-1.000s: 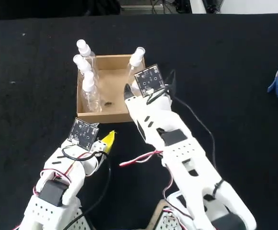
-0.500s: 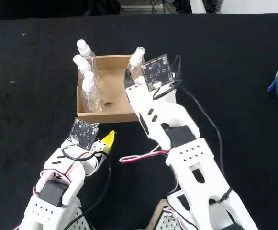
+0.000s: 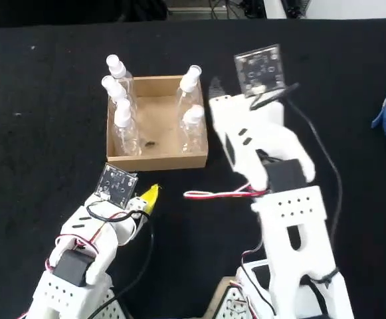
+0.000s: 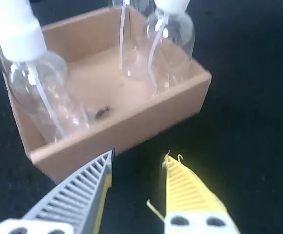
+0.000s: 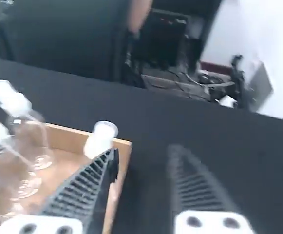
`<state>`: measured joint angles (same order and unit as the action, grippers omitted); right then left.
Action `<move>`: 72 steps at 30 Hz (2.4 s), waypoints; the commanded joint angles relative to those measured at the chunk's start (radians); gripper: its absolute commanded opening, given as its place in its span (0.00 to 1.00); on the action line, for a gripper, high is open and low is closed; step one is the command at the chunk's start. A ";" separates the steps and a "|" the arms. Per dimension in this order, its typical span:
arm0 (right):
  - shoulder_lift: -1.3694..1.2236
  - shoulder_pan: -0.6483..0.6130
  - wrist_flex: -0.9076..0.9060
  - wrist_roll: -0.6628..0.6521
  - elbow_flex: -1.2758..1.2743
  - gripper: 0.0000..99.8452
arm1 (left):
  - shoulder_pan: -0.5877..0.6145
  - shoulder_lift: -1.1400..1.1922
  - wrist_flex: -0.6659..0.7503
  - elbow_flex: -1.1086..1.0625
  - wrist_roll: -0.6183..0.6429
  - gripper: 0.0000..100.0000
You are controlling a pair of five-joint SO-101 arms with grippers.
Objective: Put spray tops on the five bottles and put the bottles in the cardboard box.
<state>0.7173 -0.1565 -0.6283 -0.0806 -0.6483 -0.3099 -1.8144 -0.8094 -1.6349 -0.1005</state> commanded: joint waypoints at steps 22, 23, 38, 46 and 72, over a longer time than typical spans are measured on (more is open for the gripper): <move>0.960 0.276 -0.394 -0.054 -0.708 0.01 | 0.645 -0.012 -0.184 0.081 -0.077 0.03; 1.010 0.276 -0.396 -0.054 -0.754 0.01 | 0.645 -0.012 -0.183 0.054 -0.077 0.03; 1.175 0.371 -0.675 -0.052 -1.035 0.01 | 0.657 -0.011 -0.358 -0.065 -0.075 0.03; 1.179 0.361 -0.678 -0.052 -1.035 0.01 | 0.653 -0.011 -0.465 -0.064 -0.071 0.03; 1.179 0.041 -0.680 -0.052 -1.035 0.01 | 0.572 -0.012 -0.466 -0.064 -0.072 0.03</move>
<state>1.7990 -0.0982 -1.2850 -0.1235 -1.6870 0.2716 -1.8144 -1.2589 -1.6747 -0.1634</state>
